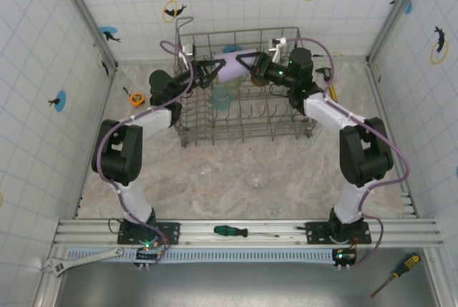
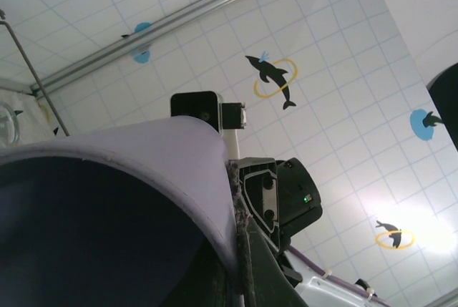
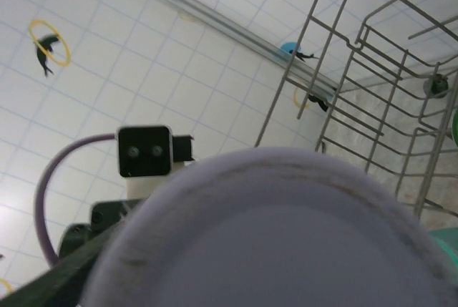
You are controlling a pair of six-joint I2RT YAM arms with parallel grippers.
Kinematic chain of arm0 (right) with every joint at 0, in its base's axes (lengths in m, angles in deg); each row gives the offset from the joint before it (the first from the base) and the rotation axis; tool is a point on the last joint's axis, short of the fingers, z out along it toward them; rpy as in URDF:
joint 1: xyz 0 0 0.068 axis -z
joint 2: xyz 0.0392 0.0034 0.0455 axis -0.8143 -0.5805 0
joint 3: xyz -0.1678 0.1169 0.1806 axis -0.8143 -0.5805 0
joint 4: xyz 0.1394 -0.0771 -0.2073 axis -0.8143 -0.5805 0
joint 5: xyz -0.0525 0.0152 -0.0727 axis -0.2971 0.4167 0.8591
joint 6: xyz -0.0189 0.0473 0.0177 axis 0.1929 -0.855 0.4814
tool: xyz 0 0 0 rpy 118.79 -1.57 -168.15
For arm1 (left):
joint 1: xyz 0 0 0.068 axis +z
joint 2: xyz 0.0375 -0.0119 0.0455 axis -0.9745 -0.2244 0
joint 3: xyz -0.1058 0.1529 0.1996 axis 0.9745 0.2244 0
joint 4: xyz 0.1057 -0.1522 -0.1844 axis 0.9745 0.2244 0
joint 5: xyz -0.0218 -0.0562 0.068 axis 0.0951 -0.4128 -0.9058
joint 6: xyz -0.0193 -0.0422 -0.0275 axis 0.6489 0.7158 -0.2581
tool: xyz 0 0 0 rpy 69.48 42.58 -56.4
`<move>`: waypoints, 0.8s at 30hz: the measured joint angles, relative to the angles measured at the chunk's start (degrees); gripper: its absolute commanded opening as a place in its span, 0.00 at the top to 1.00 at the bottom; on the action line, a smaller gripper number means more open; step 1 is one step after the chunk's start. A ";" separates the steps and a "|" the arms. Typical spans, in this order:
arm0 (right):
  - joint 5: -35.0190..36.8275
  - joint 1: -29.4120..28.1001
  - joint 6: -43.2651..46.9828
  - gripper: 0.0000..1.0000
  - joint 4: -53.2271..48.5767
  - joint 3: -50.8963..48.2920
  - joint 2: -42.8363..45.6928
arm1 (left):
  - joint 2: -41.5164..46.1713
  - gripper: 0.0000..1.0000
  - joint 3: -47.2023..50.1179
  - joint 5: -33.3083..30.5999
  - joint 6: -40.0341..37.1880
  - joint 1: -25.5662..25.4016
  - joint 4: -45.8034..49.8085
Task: Load the cups into the dish rack
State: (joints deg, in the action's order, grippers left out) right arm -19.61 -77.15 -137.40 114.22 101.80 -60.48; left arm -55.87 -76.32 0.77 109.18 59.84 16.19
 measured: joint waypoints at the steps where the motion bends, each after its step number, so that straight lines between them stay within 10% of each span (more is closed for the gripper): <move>1: -0.48 0.22 -0.57 0.47 0.42 -0.07 0.13 | 0.13 1.00 -0.02 -0.07 -0.17 -0.07 0.24; 6: -1.70 0.39 -1.97 0.78 2.49 -0.13 0.22 | 1.92 1.00 -0.02 -0.39 -1.55 -0.28 2.12; 20: -2.12 1.31 -1.07 0.91 1.36 -1.01 2.14 | 4.26 0.98 -0.02 -1.44 -5.16 -1.22 7.52; 24: -2.14 1.42 0.02 0.92 0.48 -1.01 2.36 | 4.39 0.82 -0.04 -1.53 -6.29 -1.31 8.55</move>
State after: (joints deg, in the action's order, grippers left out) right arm -21.75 -75.73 -137.38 114.71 100.80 -58.12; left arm -51.48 -76.36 -0.76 102.89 58.53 24.73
